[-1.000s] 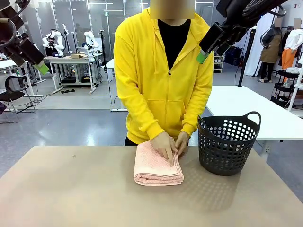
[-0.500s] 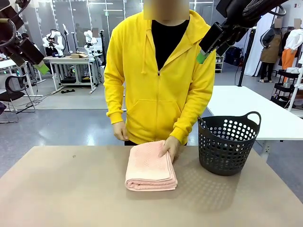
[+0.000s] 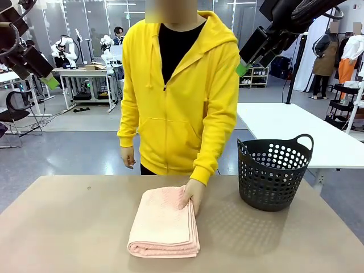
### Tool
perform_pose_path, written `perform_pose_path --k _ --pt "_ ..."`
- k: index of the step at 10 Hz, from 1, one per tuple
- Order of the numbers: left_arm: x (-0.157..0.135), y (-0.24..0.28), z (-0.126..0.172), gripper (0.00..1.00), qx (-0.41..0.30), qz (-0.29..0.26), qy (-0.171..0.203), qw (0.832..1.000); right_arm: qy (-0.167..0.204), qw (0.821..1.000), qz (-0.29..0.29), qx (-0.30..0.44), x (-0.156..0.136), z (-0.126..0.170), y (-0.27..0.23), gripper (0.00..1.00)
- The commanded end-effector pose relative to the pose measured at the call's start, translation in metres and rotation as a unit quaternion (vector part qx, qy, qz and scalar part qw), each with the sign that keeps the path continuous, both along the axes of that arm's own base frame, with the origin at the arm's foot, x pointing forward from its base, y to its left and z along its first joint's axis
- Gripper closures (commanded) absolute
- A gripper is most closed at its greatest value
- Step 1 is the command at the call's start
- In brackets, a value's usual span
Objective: Fold the towel.
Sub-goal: Pick up the 100 cm Hotel Towel and place it on the left side of the table.
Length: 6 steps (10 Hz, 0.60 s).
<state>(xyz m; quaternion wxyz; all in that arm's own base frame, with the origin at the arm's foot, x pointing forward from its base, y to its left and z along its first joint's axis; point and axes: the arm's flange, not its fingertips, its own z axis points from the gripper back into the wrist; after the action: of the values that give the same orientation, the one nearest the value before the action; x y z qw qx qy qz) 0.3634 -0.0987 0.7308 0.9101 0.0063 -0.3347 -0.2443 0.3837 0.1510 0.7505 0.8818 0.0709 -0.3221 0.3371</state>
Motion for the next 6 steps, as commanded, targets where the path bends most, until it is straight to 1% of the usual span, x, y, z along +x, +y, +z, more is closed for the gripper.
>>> perform_pose_path --k 1,6 --pt "0.0009 -0.0013 0.0046 0.00 -0.004 0.004 0.009 1.000 0.004 1.000 -0.004 -0.003 0.0006 0.0007 0.0002 0.00" --pt "0.0009 -0.0013 0.0046 0.00 -0.004 0.004 0.009 1.000 0.004 1.000 -0.004 -0.003 0.0006 0.0007 0.0002 0.00"
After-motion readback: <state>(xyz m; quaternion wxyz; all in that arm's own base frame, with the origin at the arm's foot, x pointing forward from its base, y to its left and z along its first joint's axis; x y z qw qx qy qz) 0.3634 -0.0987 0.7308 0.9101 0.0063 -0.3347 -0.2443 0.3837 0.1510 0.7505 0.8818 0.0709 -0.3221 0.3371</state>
